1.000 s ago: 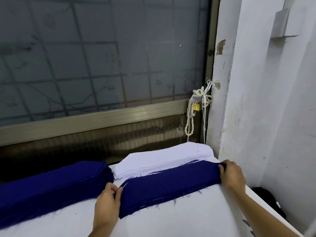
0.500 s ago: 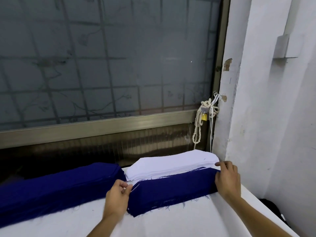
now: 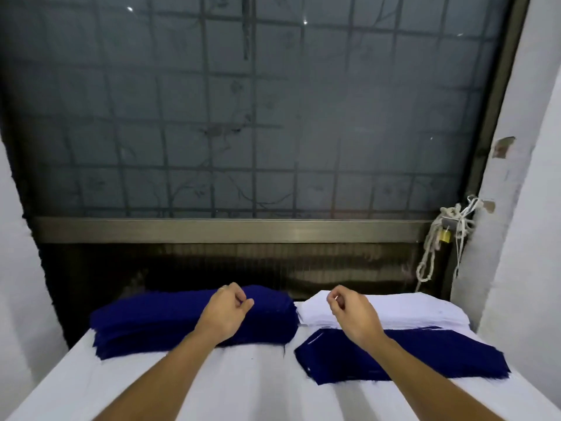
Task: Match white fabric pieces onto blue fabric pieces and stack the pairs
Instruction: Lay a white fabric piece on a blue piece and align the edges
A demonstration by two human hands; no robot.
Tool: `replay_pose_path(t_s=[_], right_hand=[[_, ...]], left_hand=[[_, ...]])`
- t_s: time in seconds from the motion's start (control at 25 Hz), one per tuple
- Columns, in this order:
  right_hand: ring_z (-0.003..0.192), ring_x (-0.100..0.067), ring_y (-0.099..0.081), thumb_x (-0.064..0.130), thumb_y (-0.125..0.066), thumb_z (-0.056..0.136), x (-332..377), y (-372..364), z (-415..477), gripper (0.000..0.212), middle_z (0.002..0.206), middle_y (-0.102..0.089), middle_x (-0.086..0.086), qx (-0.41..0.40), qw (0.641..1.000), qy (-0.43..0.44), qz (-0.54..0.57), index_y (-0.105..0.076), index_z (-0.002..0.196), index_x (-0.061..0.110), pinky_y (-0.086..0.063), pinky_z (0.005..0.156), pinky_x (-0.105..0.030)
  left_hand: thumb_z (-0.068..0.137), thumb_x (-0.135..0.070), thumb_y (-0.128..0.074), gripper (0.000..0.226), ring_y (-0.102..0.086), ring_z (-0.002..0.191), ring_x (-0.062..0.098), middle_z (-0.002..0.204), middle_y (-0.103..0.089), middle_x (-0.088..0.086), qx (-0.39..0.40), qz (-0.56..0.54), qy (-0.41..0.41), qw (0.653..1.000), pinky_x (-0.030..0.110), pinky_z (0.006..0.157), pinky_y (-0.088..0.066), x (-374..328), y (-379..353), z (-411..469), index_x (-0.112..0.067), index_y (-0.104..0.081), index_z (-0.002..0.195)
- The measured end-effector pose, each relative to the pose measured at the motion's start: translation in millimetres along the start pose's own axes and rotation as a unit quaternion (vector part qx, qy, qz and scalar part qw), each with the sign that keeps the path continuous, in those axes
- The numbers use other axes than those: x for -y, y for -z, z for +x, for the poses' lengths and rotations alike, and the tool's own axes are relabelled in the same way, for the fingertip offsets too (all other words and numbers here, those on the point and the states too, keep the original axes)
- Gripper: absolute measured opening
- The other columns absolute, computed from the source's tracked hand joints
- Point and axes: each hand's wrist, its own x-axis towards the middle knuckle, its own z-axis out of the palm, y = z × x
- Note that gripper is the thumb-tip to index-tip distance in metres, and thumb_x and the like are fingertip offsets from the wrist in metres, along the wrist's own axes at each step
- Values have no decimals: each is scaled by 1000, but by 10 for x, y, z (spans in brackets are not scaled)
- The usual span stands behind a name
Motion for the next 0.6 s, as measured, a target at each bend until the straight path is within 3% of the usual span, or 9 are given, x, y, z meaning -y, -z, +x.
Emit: replay_pose_path(t_s=[0.16,0.4,0.6], right_hand=[[70,-9,-60,29,-52,100,602,-404,181,14,73,-63,11,49,998,47,5,-62,90,31,-52,66,-30],[90,-8,-58,34,-53,101,1062,-976,406,11,97,-62,11,96,990,96,-27,-63,101,30,-53,84,-31],[105,-12,-56,37,-53,102,1254,-1334,583,16,117,-58,8,105,987,108,-60,-63,111,29,-50,97,-33]], left_hand=[[100,-38,-60,17,-60,90,12,103,-59,-3,4,56,30,998,36,89,-56,551,400,60,-22,-59,106],[105,-41,-46,34,-59,110,17,127,-59,0,19,149,73,986,36,97,-51,1283,715,177,-21,-55,132],[104,-45,-47,44,-54,120,18,136,-52,-3,-1,198,55,979,36,101,-49,1579,801,340,-25,-48,143]])
